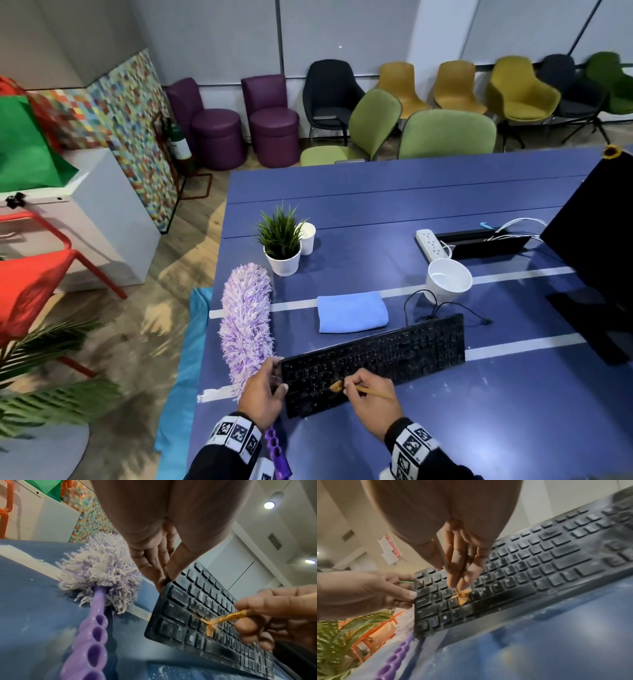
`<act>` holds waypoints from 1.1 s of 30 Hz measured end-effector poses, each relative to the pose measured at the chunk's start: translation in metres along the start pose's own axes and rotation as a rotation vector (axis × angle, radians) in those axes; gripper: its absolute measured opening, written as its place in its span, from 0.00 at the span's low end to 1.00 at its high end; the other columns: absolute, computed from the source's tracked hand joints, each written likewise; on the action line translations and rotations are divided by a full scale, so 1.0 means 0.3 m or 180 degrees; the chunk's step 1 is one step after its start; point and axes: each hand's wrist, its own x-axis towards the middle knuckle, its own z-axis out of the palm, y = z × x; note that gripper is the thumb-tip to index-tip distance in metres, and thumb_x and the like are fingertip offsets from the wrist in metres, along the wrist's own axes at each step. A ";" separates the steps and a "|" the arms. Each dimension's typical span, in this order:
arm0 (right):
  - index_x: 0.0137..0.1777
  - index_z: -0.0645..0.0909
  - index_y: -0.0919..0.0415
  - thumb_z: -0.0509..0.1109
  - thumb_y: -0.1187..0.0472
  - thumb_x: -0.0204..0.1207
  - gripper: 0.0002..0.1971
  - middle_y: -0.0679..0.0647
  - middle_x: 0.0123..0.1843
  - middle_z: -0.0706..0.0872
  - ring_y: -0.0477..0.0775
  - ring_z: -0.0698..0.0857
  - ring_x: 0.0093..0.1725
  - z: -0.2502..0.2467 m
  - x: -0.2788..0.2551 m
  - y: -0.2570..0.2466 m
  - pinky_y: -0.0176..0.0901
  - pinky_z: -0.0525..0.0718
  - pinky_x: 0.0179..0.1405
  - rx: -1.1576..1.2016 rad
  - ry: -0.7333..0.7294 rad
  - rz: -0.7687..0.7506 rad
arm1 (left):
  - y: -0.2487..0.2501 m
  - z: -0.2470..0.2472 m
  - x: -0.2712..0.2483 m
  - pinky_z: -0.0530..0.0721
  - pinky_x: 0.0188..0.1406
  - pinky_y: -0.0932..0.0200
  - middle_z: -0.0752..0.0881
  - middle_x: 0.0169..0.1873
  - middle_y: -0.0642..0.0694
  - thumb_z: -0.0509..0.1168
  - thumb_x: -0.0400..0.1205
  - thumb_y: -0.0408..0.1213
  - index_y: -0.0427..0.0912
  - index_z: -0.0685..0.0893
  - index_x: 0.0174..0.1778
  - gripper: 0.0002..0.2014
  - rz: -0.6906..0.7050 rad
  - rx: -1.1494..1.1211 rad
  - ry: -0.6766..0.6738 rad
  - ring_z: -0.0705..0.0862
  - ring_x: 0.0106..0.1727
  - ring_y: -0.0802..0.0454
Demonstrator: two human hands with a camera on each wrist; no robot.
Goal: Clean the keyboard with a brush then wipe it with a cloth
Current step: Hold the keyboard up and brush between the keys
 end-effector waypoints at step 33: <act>0.40 0.85 0.49 0.69 0.59 0.78 0.06 0.40 0.34 0.88 0.37 0.85 0.34 -0.017 -0.039 -0.001 0.29 0.81 0.36 -0.0244 -0.0486 -0.0465 | -0.007 -0.008 -0.019 0.80 0.46 0.69 0.85 0.41 0.73 0.67 0.74 0.26 0.62 0.73 0.56 0.25 -0.0007 -0.0033 -0.0124 0.85 0.39 0.69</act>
